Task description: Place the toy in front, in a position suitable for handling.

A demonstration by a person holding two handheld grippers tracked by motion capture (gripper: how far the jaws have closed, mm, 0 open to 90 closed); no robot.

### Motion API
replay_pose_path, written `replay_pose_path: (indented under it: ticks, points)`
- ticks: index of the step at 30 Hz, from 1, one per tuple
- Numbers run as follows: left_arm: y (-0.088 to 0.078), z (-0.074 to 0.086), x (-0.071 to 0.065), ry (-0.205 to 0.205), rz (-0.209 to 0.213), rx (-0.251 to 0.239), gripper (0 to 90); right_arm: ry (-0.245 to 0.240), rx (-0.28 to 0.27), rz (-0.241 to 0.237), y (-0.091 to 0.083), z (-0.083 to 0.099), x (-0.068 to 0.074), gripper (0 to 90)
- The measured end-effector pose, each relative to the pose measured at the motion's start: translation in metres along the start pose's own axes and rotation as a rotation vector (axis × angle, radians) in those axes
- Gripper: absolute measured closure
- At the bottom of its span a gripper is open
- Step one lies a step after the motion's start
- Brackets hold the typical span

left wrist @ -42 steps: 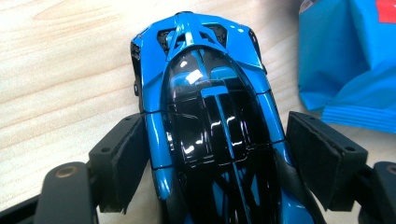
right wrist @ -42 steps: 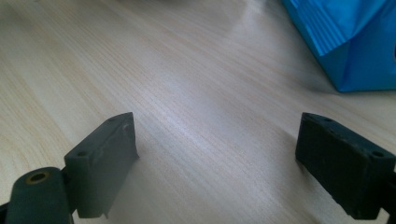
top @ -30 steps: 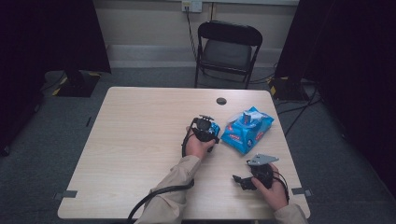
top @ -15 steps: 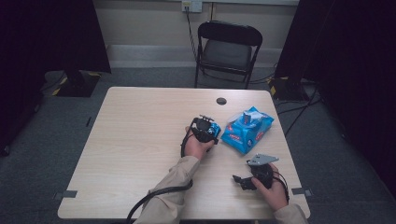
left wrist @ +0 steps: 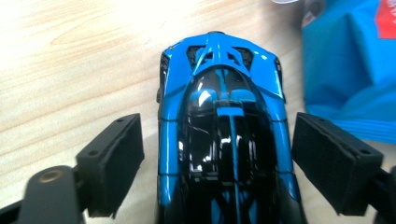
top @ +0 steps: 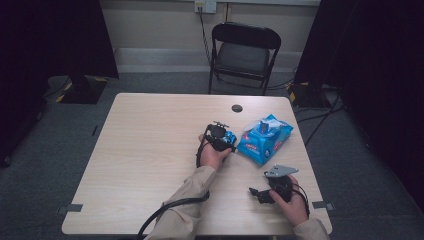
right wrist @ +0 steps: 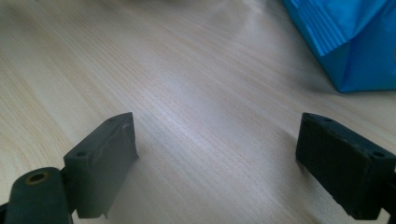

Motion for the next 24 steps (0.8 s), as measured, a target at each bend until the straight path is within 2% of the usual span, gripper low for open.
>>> replay_pose_path:
  ticks: [1, 4, 6, 7, 12, 13, 16, 17, 18, 24]
  points:
    - [0.005, 0.001, -0.001, 0.006, -0.011, 0.014, 15.8, 0.001, 0.0, 0.0, 0.0, 0.0, 0.0, 11.4]
    - [0.01, 0.003, -0.004, 0.013, -0.024, 0.015, 17.0, -0.003, 0.001, -0.002, 0.0, 0.0, 0.0, 11.3]
    - [0.01, 0.002, -0.005, 0.017, -0.025, 0.008, 18.6, -0.003, 0.001, -0.002, 0.0, 0.0, 0.0, 11.3]
    - [0.01, 0.002, -0.005, 0.037, -0.019, 0.006, 24.5, -0.003, 0.001, -0.002, 0.0, 0.0, 0.0, 11.3]
    - [0.008, 0.001, -0.008, 0.052, -0.041, 0.022, 25.8, -0.005, 0.001, -0.003, 0.0, 0.0, 0.0, 11.3]
    - [0.007, 0.001, -0.009, 0.067, -0.035, 0.026, 26.0, -0.004, 0.001, -0.003, 0.0, 0.0, 0.0, 11.3]
    - [0.003, -0.002, -0.007, 0.067, -0.018, 0.03, 27.1, -0.005, 0.001, -0.003, 0.0, 0.0, 0.0, 11.2]
    - [-0.002, -0.004, -0.006, 0.095, -0.012, 0.027, 27.2, -0.005, 0.001, -0.003, 0.0, 0.0, 0.0, 11.2]
    - [-0.004, -0.005, -0.006, 0.101, -0.009, 0.025, 27.3, -0.005, 0.001, -0.003, 0.0, 0.0, 0.0, 11.2]
    - [-0.013, -0.008, -0.004, 0.117, 0.005, 0.016, 27.3, -0.006, 0.001, -0.004, 0.0, 0.0, 0.0, 11.2]
Point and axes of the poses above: each handheld gripper's, and its own axes: y roughly forward along the jaws, z roughly out of its underside, x roughly to its left, the point moved 1 cm from there along y, roughly forward along the jaws, and after that the axes turned 2 degrees about y, right-handed, at the moved point
